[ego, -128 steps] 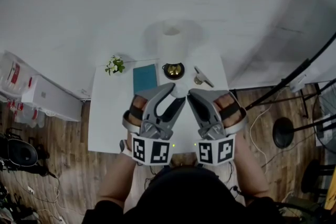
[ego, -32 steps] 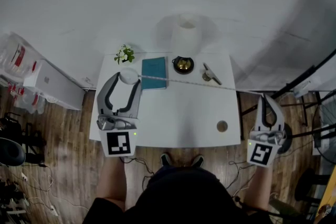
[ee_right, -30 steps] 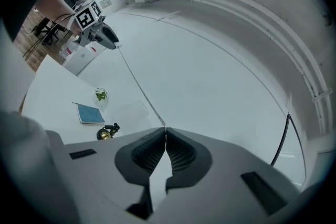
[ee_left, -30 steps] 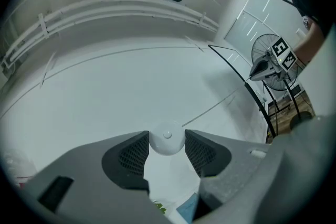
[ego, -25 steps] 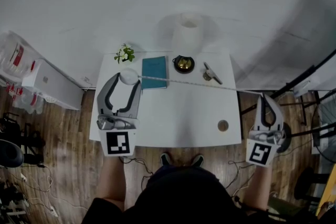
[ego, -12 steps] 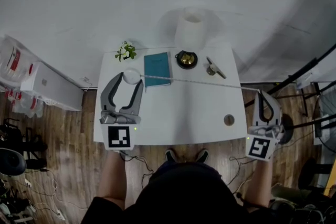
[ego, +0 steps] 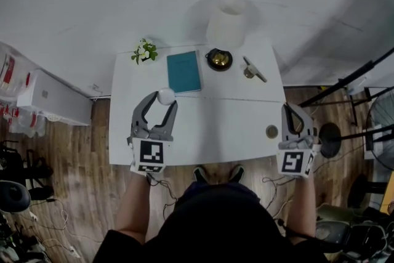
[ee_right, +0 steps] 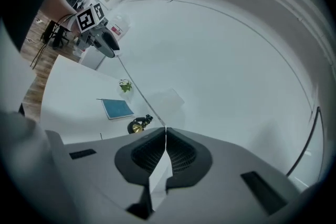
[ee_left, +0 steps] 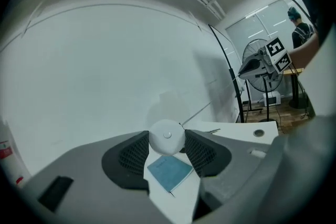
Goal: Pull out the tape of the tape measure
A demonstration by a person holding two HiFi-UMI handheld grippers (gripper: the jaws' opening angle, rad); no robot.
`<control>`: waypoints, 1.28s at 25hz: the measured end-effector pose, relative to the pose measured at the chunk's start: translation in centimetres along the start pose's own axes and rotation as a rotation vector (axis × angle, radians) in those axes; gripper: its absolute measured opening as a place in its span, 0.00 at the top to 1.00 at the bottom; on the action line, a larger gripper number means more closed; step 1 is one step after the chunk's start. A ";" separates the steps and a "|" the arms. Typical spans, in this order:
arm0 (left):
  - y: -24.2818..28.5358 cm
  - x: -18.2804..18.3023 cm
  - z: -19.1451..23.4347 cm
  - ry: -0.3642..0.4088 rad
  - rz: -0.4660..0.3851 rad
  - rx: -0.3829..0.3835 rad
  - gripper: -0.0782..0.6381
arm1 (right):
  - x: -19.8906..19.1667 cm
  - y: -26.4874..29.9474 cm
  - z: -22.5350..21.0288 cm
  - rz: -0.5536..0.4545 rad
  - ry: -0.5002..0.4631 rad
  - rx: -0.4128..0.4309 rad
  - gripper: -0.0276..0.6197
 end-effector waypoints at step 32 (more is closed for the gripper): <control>5.0 -27.2 -14.5 -0.359 0.694 -0.103 0.59 | -24.2 10.7 18.6 0.329 0.180 0.568 0.94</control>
Point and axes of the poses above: the fingertips, and each gripper's own axes: y forward along the fingers, z to its left, x out of its top, the point moved 2 cm from there along -y, backward along the fingers, and after that the axes turned 7 degrees about -z, right-handed, at the moved point
